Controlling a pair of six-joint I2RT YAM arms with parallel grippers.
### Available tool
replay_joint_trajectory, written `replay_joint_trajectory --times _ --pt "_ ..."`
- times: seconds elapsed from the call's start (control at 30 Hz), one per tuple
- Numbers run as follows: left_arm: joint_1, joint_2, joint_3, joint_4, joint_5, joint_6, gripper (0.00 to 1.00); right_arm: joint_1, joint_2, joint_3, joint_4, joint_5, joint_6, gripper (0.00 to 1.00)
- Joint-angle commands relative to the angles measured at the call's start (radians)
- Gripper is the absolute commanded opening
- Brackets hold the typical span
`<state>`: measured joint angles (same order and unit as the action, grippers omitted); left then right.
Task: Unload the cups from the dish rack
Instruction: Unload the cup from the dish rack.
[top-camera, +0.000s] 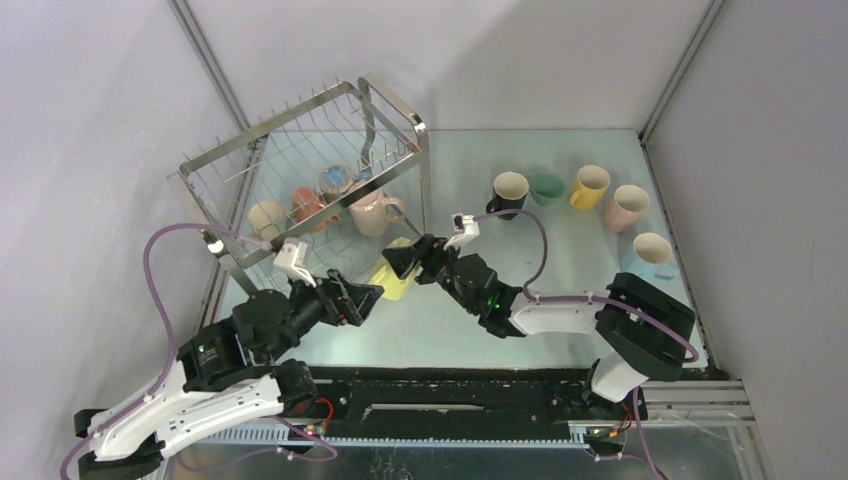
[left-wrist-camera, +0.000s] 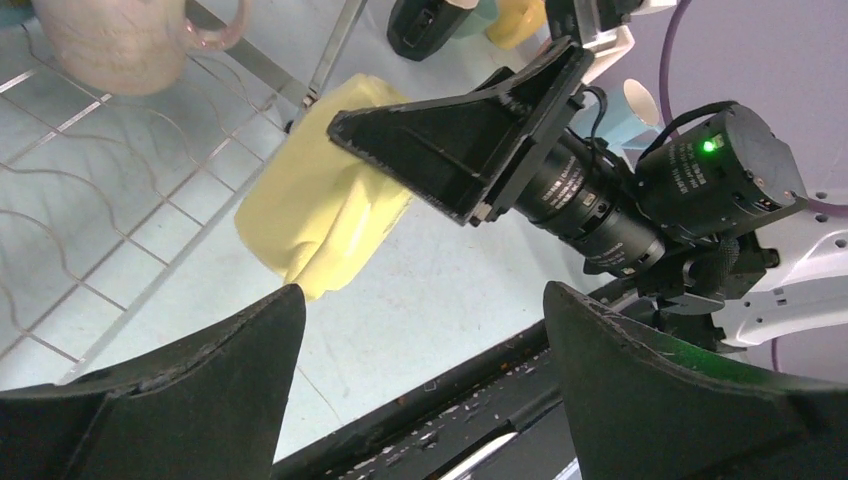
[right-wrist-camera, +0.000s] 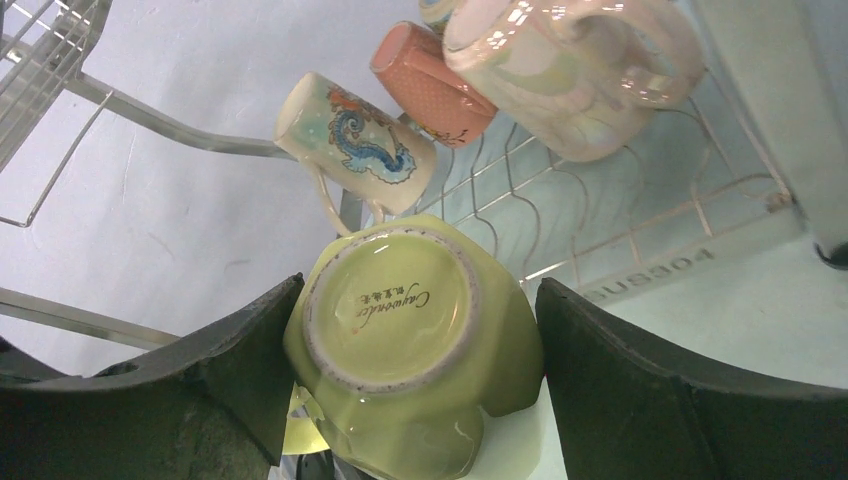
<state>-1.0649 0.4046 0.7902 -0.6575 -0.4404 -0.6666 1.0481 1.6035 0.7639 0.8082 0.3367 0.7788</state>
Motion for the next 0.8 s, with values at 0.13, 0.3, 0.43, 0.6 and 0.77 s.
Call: replay_joint_trajectory --times 0.13,0.3,0.43,0.6,0.77 --pt "-0.047 -0.01 -0.123 0.178 0.0 -0.18 0.94 -0.045 -0.203 -0.118 0.151 0.033 0.105 0.27" --pt "-0.104 0.027 -0.172 0.268 -0.044 -0.233 0.94 -0.092 -0.32 -0.218 0.12 0.023 0.153 0.27" --pt "-0.118 0.067 -0.204 0.356 -0.041 -0.269 0.94 -0.137 -0.413 -0.275 0.076 -0.008 0.191 0.27" --pt "-0.119 0.156 -0.239 0.519 0.023 -0.278 0.95 -0.198 -0.544 -0.327 -0.01 -0.059 0.247 0.27" --pt "-0.119 0.236 -0.255 0.65 0.072 -0.246 0.94 -0.253 -0.65 -0.367 -0.079 -0.115 0.303 0.27"
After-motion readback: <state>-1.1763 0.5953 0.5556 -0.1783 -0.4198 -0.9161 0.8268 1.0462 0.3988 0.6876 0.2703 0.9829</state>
